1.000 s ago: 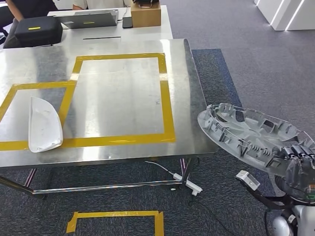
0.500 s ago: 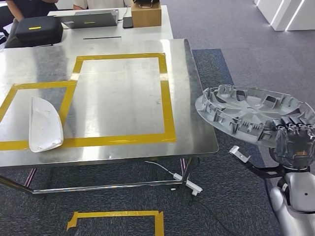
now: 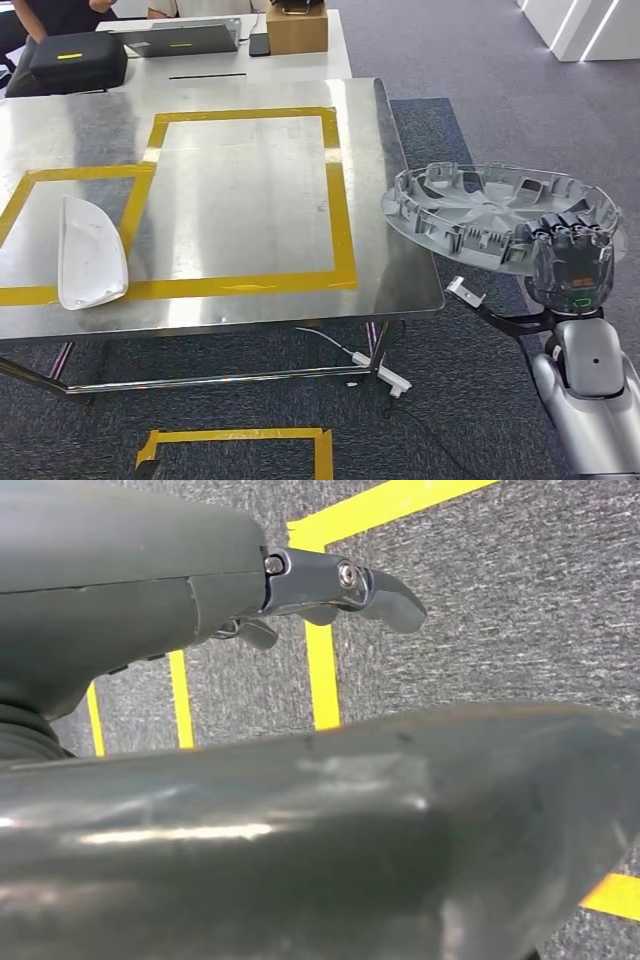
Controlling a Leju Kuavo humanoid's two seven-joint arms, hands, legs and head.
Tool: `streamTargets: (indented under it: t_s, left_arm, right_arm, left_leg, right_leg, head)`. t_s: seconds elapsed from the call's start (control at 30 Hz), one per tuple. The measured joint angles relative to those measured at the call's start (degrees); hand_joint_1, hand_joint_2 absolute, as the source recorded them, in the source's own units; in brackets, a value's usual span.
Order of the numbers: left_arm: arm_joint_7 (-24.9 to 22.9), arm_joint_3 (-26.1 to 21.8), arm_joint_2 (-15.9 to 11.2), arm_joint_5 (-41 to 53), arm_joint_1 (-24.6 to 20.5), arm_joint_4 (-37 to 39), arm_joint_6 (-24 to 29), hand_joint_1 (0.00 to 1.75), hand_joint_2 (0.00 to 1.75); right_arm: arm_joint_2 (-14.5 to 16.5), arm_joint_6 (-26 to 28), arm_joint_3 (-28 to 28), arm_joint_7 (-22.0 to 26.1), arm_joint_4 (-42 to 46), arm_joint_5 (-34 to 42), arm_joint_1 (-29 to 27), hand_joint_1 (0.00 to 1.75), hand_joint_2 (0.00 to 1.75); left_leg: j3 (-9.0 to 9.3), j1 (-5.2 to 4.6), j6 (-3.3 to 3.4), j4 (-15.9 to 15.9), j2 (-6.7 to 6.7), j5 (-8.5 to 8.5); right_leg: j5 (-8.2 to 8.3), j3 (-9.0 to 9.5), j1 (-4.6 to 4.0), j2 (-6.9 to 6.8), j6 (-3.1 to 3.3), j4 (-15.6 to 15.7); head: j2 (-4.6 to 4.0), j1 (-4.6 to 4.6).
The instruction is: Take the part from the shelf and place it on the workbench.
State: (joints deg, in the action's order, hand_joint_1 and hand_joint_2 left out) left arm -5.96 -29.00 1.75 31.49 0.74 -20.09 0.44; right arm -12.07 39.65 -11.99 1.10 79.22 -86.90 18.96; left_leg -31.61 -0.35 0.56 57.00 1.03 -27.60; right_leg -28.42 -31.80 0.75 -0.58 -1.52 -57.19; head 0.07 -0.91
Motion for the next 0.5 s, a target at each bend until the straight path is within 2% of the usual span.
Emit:
streamTargets:
  t_s: [0.3,0.5]
  left_arm:
    - [0.0,0.0,-0.1,1.5,0.0,0.3,0.4,0.0,0.0]
    - [-0.1,0.0,-0.2,3.5,-0.2,0.4,1.2,0.0,0.0]
  right_arm:
    - [0.0,0.0,-2.9,0.0,-3.0,1.1,1.7,1.75,1.75]
    - [0.8,0.0,-5.4,1.9,-6.5,6.2,3.7,1.75,1.75]
  left_leg:
    - [-0.02,0.0,0.0,0.0,0.0,0.0]
    - [-0.03,0.0,0.0,0.0,0.0,0.0]
  right_leg:
    - [0.0,-0.01,0.0,-0.02,0.0,0.0]
    - [0.0,-0.01,0.0,0.01,0.0,0.0]
  head:
    - [0.0,-0.01]
    - [0.0,-0.01]
